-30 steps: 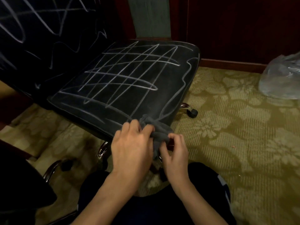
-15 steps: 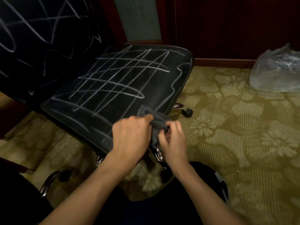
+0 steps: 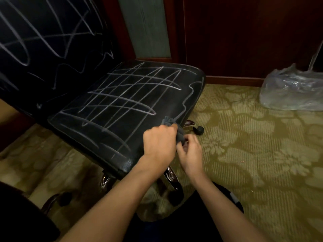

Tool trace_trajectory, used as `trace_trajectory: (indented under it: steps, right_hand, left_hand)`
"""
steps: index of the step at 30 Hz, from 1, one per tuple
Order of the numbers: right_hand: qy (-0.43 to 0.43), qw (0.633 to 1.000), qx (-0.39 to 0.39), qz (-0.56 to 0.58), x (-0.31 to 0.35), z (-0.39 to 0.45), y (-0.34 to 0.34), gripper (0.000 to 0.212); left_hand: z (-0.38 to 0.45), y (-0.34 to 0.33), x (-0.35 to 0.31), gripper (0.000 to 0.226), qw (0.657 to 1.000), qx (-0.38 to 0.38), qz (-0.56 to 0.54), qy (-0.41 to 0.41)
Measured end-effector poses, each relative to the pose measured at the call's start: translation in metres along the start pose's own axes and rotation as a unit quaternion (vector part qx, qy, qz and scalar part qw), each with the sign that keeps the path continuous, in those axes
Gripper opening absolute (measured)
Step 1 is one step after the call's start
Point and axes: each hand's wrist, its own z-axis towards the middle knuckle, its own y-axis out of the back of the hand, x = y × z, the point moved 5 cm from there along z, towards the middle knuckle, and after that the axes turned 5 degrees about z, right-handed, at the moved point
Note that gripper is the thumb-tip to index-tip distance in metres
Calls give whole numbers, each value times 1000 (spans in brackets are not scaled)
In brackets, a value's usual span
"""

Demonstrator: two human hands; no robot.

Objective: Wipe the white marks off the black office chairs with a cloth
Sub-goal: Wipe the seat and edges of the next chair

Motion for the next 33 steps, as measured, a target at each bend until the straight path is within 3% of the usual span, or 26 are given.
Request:
trace_trajectory:
  steps: [5, 8, 11, 15, 18, 23, 29, 33]
  right_hand:
    - [32, 996, 66, 46, 16, -55, -11, 13]
    - [40, 995, 72, 48, 17, -46, -11, 16]
    - [33, 998, 49, 37, 6, -15, -6, 12]
    - [-18, 1000, 0, -8, -10, 34, 3, 10]
    - [-6, 1000, -23, 10, -7, 21, 4, 7]
    - [25, 994, 39, 95, 11, -41, -9, 5]
    - [44, 990, 108, 85, 23, -61, -23, 20]
    - [18, 996, 29, 88, 2, -12, -12, 13]
  left_hand:
    - [-50, 3, 32, 23, 999, -26, 21, -9]
    - [-46, 2, 34, 20, 999, -20, 15, -20]
    - [-17, 1, 19, 13, 999, -13, -20, -26]
    - [29, -4, -10, 20, 1000, -5, -9, -16]
    - [25, -2, -9, 20, 1000, -14, 4, -19]
    - [-30, 8, 23, 19, 1000, 7, 12, -17]
    - [-43, 12, 39, 20, 996, 76, 48, -5]
    - [-2, 4, 17, 19, 999, 41, 18, 5]
